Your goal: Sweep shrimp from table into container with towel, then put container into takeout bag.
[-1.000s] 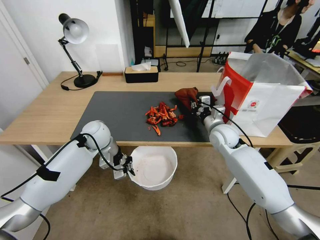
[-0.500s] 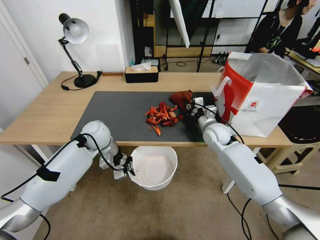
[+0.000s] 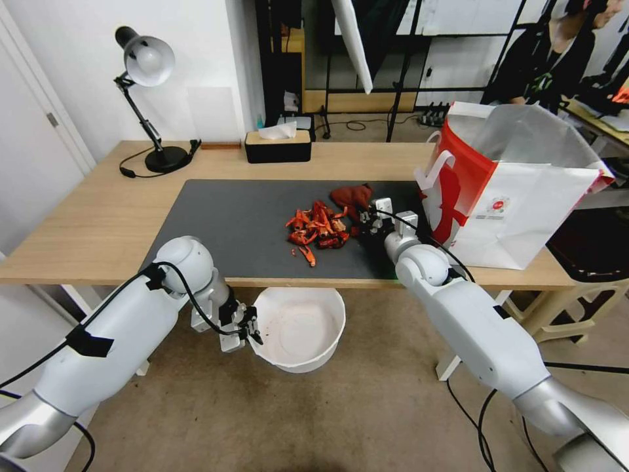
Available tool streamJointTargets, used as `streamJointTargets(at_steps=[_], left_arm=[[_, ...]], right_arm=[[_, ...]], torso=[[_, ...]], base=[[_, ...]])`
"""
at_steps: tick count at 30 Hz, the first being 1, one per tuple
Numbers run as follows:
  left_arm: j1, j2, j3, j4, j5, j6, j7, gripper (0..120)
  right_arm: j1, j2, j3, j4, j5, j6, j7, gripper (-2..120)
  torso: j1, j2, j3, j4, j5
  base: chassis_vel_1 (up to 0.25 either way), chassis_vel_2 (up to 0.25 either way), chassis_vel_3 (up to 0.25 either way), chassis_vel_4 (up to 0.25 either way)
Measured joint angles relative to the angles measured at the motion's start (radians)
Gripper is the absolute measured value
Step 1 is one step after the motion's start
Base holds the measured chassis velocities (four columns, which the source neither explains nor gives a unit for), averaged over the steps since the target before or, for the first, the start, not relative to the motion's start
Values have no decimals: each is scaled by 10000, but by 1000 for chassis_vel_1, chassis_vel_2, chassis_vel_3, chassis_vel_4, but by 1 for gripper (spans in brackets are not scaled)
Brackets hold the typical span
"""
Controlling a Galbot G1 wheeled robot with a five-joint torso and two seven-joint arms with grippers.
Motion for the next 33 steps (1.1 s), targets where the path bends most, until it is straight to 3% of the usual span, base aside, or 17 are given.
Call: streamJointTargets(at_steps=[33], left_arm=[[-671, -588, 552, 389, 170, 0, 1, 0]], right_arm=[[-470, -95, -191, 744, 84, -289, 58, 2]], torso=[[0, -2, -1, 0, 0]], base=[[0, 0, 0, 0]])
